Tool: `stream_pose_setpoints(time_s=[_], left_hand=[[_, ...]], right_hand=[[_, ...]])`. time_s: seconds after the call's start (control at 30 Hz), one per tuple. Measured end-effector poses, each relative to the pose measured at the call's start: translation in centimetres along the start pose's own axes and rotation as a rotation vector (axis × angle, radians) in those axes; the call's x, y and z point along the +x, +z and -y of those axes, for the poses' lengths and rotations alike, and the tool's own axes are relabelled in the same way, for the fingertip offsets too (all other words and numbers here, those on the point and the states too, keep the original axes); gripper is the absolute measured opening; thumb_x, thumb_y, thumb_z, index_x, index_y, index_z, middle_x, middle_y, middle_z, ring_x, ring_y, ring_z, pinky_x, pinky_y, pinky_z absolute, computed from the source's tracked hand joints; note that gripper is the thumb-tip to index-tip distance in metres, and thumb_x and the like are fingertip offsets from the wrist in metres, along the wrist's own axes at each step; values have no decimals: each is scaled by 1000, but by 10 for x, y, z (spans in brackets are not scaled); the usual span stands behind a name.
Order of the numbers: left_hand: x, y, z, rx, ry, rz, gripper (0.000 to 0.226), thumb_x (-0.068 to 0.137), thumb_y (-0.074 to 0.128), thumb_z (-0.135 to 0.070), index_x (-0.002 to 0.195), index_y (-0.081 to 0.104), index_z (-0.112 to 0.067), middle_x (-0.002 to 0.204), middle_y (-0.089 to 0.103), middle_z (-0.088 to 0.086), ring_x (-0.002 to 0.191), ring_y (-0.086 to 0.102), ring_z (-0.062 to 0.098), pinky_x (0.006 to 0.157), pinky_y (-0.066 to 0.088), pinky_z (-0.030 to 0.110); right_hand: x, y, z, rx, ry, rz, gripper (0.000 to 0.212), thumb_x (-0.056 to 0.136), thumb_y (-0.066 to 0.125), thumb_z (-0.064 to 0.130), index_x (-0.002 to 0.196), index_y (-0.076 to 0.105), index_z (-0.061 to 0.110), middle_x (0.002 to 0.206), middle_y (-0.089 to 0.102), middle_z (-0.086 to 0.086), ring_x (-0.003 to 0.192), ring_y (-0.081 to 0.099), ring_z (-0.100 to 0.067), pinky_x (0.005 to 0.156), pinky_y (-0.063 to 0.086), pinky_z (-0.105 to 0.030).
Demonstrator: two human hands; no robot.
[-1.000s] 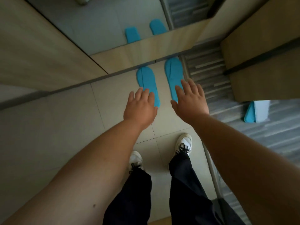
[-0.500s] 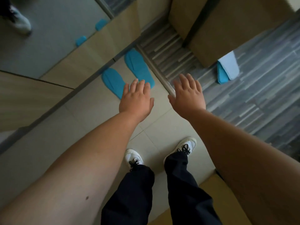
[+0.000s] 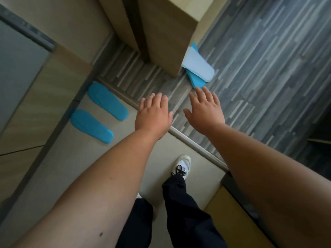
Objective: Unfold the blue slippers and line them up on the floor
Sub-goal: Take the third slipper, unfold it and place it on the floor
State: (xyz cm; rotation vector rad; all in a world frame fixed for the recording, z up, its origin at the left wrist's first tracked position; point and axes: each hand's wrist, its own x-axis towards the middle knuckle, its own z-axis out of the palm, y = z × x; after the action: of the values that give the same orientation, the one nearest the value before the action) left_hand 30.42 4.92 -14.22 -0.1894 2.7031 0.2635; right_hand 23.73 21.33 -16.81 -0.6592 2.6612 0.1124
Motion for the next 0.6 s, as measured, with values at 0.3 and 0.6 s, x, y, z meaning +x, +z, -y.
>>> stream_pose_setpoints(time_s=[0.3, 0.6], left_hand=[[82, 19, -71, -25, 40, -1, 58, 94, 36, -42, 143, 30, -11, 151, 35, 13, 141, 29, 31, 114, 22, 48], [165, 59, -88, -222, -65, 56, 55, 94, 35, -44, 137, 38, -10, 142, 44, 13, 127, 44, 31, 100, 39, 44]], right_hand=[[43, -10, -88, 94, 96, -4, 64, 96, 36, 52, 149, 27, 17, 159, 22, -11, 146, 14, -30, 117, 10, -48], [101, 25, -137, 201, 198, -3, 59, 95, 43, 47, 143, 37, 14, 150, 38, -12, 141, 28, -31, 114, 22, -47]])
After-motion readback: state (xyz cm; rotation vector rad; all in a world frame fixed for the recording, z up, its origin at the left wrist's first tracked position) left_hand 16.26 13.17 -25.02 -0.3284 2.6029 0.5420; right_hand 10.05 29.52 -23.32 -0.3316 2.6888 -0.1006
